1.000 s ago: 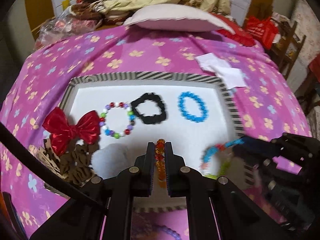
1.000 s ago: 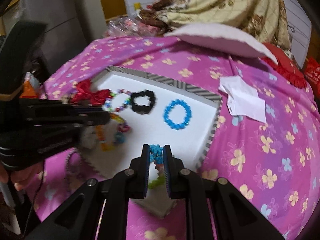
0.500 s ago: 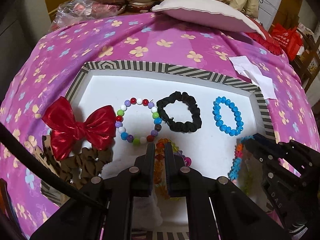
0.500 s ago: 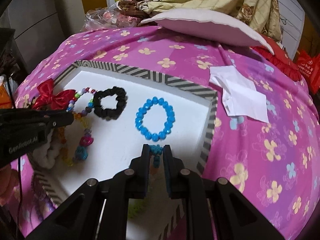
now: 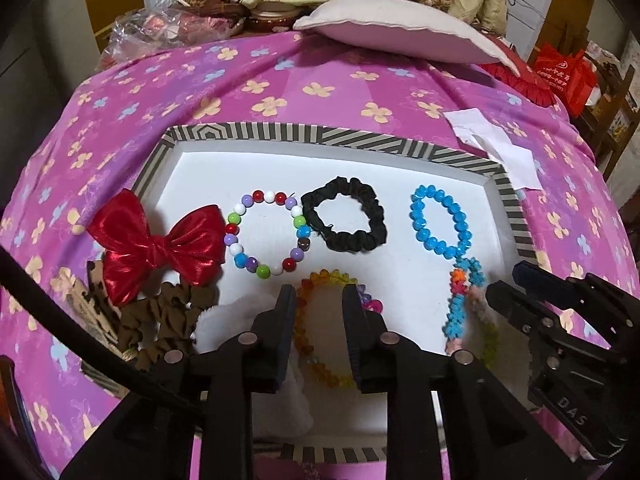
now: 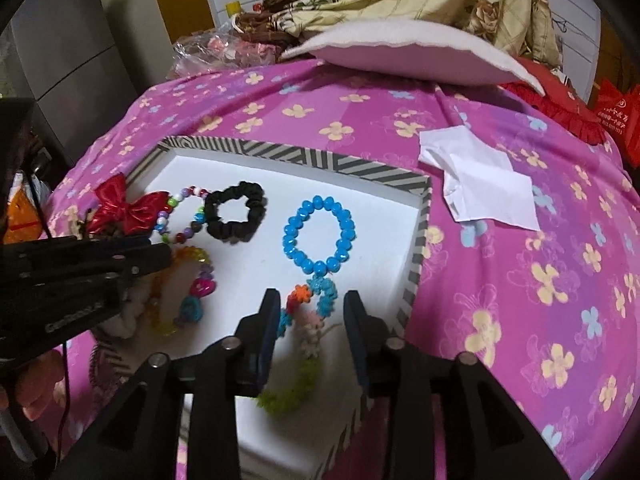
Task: Organize jewelry
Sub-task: 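Lower the rainbow bracelet into the box with left gripper while right lowers the flower bracelet, then open both grippers and move them back to the purple and silver bracelets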
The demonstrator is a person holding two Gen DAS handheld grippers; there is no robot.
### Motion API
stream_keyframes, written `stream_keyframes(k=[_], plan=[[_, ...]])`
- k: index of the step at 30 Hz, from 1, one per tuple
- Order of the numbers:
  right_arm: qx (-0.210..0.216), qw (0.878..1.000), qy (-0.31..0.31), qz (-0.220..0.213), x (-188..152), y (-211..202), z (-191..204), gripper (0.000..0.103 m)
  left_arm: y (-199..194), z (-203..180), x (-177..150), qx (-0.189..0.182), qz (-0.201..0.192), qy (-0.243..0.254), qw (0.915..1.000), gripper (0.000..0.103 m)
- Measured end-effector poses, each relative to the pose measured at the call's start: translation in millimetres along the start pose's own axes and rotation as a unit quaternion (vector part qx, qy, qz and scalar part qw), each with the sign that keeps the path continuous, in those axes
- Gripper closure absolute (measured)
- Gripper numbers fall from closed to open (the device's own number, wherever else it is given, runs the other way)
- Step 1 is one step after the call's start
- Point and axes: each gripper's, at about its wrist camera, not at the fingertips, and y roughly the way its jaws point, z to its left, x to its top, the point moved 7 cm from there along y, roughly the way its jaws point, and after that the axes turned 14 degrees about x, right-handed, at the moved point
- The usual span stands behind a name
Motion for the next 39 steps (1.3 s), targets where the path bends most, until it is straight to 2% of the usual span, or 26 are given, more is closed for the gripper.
stream_keyframes(k=[10,14,20,39], plan=[[0.009,1.000,0.002,-0.019,-16,-29,18,0.063,-33,5,-11,0.015,-0.036,0.000,0.9992,0.057],[0.012,0.999,0.000,-0.031,-21,-43,28,0.058,-46,10,-17,0.015,-0.041,-0.015,0.9989,0.057],[0.009,0.999,-0.016,-0.039,-29,-59,44,0.055,-58,22,-31,0.037,-0.048,-0.039,0.9974,0.057],[0.011,0.999,-0.018,-0.036,-50,-69,63,0.052,-83,32,-59,0.060,-0.066,-0.048,0.9949,0.057]])
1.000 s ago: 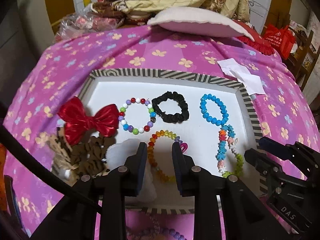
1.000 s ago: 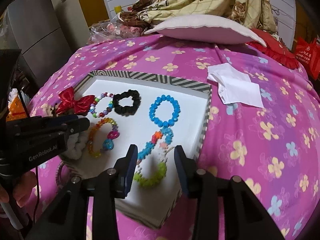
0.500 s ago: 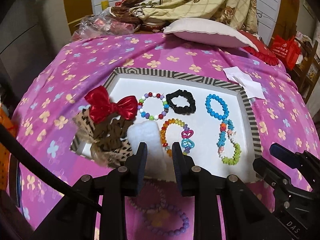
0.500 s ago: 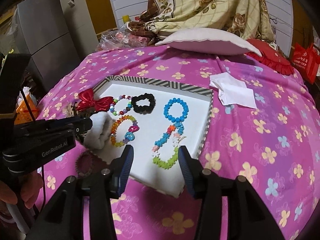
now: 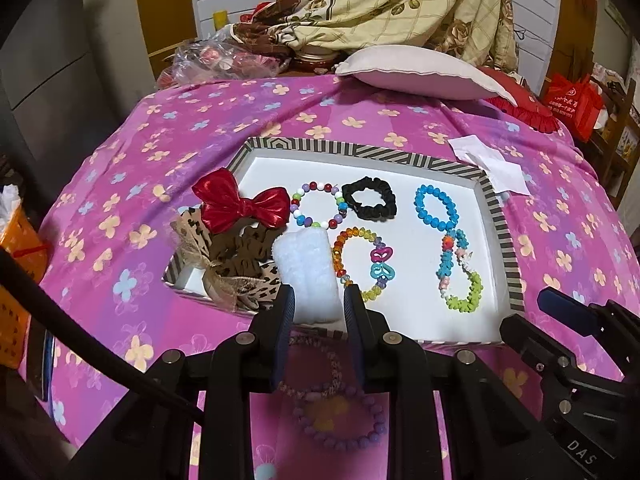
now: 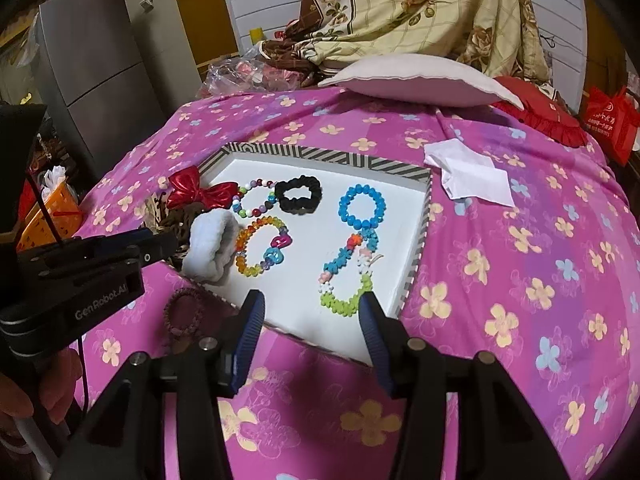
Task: Organize jewelry
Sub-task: 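Open both grippers and move them back to the purple and silver bracelets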
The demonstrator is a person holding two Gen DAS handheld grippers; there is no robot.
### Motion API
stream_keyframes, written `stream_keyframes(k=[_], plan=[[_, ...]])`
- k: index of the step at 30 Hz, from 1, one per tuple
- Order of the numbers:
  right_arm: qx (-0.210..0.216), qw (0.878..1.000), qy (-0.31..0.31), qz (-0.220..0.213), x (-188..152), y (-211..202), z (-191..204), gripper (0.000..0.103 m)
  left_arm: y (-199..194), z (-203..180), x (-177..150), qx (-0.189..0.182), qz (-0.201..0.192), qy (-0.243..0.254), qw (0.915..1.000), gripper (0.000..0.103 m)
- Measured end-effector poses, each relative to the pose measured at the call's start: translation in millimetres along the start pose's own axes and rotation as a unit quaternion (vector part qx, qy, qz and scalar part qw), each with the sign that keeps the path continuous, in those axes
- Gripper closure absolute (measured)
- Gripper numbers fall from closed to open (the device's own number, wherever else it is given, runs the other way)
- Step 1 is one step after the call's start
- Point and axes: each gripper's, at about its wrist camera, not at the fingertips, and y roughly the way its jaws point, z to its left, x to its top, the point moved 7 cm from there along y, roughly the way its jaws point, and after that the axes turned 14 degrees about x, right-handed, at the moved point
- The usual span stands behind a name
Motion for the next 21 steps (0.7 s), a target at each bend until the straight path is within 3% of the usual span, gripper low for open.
stream_keyframes(k=[21], plan=[[0.001,1.000,-0.011,0.003,-25,-20,23,0.047,-28,13,-30,0.005,-0.010,-0.008,0.9999,0.057]])
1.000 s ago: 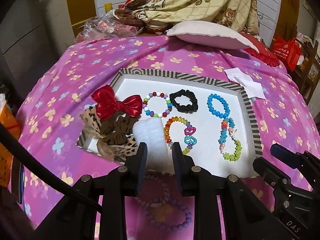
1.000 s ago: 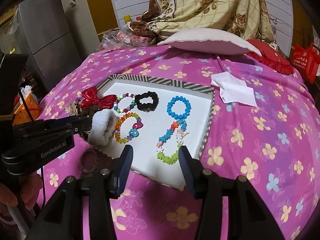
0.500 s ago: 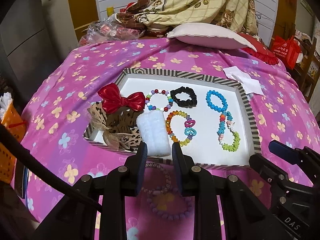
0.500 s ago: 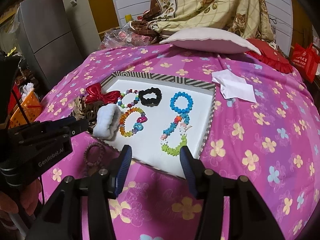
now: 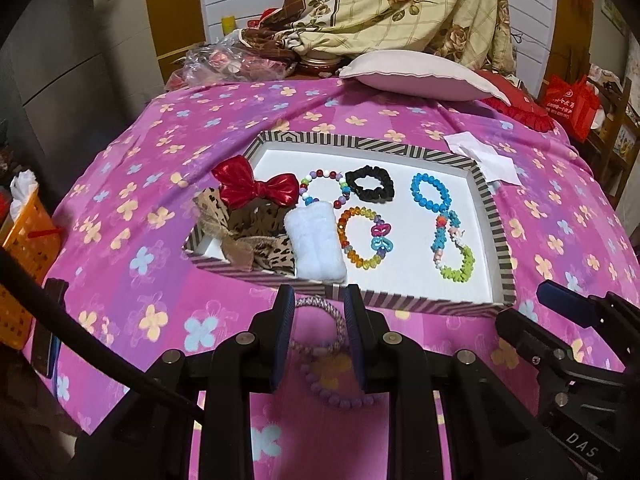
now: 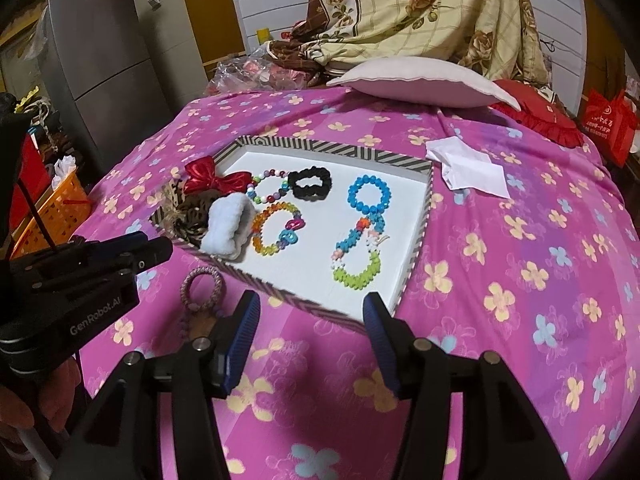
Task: Organize jewelry
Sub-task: 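Open both grippers and move them back to the purple and silver bracelets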
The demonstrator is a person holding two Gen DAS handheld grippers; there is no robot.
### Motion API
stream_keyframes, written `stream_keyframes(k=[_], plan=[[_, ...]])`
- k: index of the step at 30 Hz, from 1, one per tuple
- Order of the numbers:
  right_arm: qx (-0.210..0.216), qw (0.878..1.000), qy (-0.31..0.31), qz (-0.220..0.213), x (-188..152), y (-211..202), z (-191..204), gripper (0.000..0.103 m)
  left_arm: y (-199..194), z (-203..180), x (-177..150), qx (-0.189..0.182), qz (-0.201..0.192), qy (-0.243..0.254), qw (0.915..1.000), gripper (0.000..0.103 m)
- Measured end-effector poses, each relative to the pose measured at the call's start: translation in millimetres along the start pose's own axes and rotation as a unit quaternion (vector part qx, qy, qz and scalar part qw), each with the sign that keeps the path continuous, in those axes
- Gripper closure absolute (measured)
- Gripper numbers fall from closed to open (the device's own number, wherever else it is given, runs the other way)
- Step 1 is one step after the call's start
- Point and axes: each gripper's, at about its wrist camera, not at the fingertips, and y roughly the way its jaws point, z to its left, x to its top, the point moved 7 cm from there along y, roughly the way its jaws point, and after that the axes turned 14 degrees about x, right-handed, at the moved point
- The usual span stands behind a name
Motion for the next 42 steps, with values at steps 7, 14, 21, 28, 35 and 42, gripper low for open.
stream_keyframes(k=[7,14,21,28,35,42], plan=[[0.002,1.000,-0.007,-0.003,-8,-10,12,0.047,-13,9,-10,0.003,-0.006,-0.011,0.9999,0.056],[0.007,1.000,-0.014,-0.005,-15,-17,23,0.046,-26,22,-24,0.012,-0.011,-0.022,0.9996,0.057],[0.009,1.000,-0.026,-0.007,-21,-25,38,0.045,-40,37,-36,0.022,-0.018,-0.035,0.9990,0.056],[0.007,0.999,-0.038,-0.014,-26,-36,52,0.044,-55,52,-48,0.031,-0.028,-0.046,0.9981,0.056],[0.010,0.999,-0.048,-0.010,-32,-37,63,0.042,-63,64,-52,0.037,-0.037,-0.052,0.9973,0.056],[0.018,0.999,-0.052,-0.002,-36,-26,63,0.041,-49,77,-54,0.017,-0.014,-0.068,0.9974,0.056]])
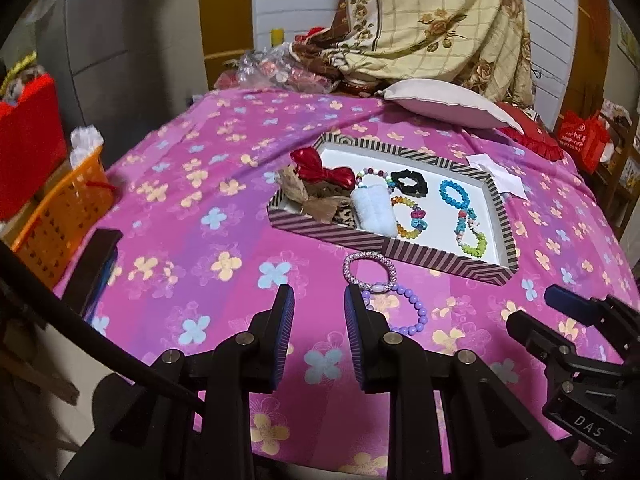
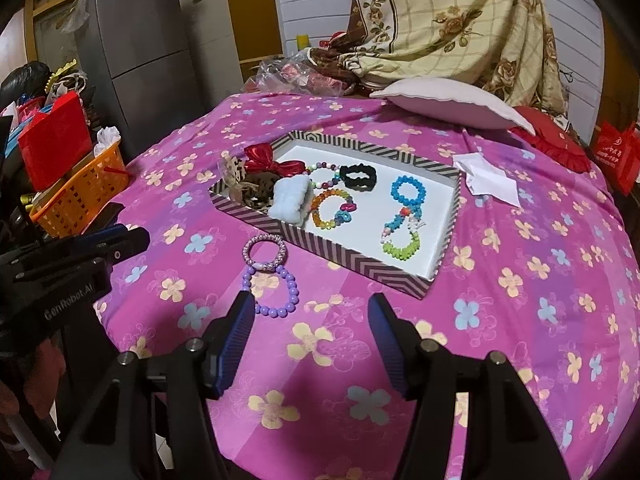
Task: Organize jewelry
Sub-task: 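Open both grippers and move them back to the purple and silver bracelets, then grasp the sparkly silver bracelet with left gripper while right grasps the purple bead bracelet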
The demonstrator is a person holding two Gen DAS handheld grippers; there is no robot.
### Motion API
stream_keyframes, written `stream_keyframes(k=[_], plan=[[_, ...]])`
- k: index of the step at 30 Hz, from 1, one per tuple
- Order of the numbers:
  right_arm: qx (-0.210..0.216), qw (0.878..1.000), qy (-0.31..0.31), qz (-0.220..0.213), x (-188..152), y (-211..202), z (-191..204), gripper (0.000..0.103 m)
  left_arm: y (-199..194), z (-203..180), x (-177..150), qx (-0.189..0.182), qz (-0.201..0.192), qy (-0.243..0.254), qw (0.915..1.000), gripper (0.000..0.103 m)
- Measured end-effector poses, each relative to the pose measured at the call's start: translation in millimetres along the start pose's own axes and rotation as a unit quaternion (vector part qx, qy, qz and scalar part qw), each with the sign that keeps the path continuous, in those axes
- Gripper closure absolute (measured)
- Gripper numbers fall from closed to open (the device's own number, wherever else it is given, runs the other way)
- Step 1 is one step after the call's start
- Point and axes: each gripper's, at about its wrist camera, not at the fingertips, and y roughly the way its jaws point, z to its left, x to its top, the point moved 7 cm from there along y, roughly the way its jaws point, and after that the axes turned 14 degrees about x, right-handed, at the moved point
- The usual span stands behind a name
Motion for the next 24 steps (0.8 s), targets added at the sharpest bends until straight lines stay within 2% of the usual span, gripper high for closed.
stream_keyframes(k=[4,9,18,24], plan=[[0.010,1.000,-0.004,0.020,-7,25,-4,0.041,23,11,-2,-0.024,0.037,-0.024,0.9987,0.054],[0.019,0.998,-0.017,0.052,-11,67,-9,0.042,53,12,-6,-0.034,0.072,-0.036,0.9962,0.051],[0.024,0.996,-0.031,0.086,-11,119,-11,0.055,100,-17,-1,-0.068,0.126,-0.037,0.9891,0.049],[0.029,0.995,-0.035,0.091,-14,127,-12,0.056,125,-34,9,-0.065,0.148,-0.028,0.9864,0.049]])
